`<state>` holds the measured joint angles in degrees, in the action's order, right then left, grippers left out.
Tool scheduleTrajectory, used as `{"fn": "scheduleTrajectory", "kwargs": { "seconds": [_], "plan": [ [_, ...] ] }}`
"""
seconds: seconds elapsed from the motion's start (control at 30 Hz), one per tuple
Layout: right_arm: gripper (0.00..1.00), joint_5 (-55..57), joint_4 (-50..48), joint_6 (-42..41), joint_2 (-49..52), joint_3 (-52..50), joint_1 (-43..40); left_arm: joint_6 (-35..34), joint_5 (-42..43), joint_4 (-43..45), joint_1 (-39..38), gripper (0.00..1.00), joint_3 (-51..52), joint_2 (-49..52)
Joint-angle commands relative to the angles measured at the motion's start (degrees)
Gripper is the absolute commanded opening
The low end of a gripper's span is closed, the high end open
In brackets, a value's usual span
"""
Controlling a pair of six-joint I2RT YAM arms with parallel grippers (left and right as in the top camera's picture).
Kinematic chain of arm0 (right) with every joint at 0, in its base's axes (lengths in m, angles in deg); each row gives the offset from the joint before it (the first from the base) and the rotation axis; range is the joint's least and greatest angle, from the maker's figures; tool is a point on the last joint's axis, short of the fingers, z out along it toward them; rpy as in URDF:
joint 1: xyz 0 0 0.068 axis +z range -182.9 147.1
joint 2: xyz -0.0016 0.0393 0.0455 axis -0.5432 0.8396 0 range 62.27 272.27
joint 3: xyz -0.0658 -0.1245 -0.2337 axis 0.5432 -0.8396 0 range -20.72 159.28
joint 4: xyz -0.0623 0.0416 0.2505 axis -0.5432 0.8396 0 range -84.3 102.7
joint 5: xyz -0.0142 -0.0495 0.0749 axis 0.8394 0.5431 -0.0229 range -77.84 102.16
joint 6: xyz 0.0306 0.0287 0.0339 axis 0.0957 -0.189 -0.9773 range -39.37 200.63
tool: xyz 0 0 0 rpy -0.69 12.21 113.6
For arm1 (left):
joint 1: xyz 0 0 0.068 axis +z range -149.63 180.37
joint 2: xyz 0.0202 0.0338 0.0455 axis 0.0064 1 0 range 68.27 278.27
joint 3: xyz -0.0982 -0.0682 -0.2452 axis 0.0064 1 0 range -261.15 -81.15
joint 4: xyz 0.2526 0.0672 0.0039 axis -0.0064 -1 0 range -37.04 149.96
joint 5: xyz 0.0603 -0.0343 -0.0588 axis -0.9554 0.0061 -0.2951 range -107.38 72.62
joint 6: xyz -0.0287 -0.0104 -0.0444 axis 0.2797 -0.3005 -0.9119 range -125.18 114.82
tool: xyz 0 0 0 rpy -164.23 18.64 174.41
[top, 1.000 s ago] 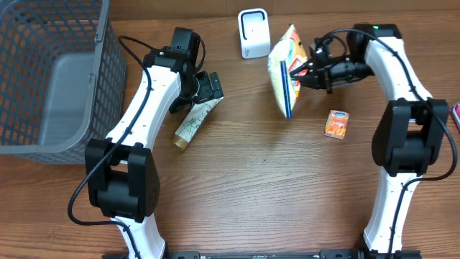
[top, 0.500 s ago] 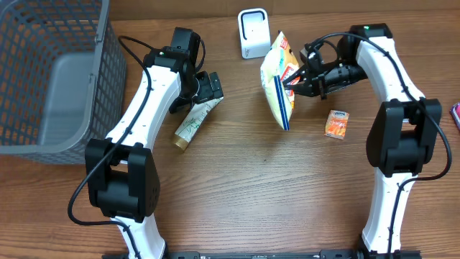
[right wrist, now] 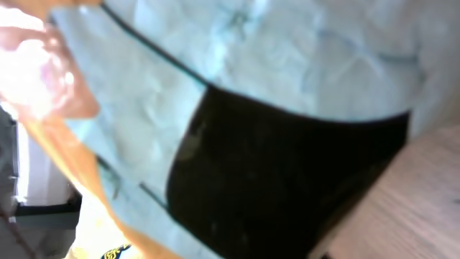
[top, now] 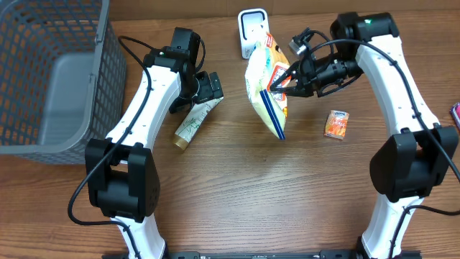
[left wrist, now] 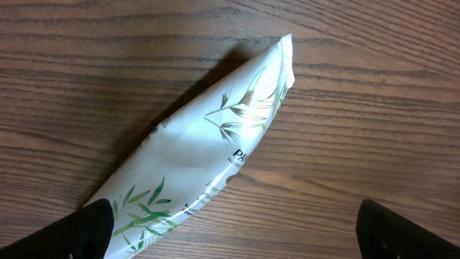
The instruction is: Scan the item barcode
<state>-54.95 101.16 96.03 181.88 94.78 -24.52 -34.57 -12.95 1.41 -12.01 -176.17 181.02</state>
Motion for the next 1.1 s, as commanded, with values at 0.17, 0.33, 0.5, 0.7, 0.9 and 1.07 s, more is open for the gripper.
{"fn": "scheduleTrajectory", "kwargs": {
  "seconds": [0.17, 0.33, 0.5, 0.7, 0.9, 1.07],
  "plan": [
    [0.04, 24.65, -41.07, -32.57, -0.59, 1.14, -0.33, 1.09, -0.39, 0.09, -0.37, 1.00, -1.07, -0.15],
    [0.04, 43.87, -56.48, -43.98, -0.48, 1.14, 1.03, 1.09, -0.39, 0.09, -0.39, 1.00, -1.07, -0.15],
    [0.04, 56.70, -69.57, -47.15, 1.01, 1.09, 5.09, 1.07, -0.39, 0.09, -0.39, 1.00, -1.07, -0.15],
    [0.04, 72.83, -81.46, -47.19, 6.73, 1.09, 11.87, 1.07, -0.39, 0.09, -0.39, 1.00, -1.07, -0.15],
    [0.04, 74.20, -88.02, -47.19, 13.49, 1.09, 13.20, 1.07, -0.39, 0.09, -0.39, 1.00, -1.07, -0.15],
    [0.04, 78.23, -88.11, -47.15, 15.23, 1.09, 12.31, 1.07, -0.39, 0.09, -0.39, 1.00, -1.07, -0.15]
  ]
}}
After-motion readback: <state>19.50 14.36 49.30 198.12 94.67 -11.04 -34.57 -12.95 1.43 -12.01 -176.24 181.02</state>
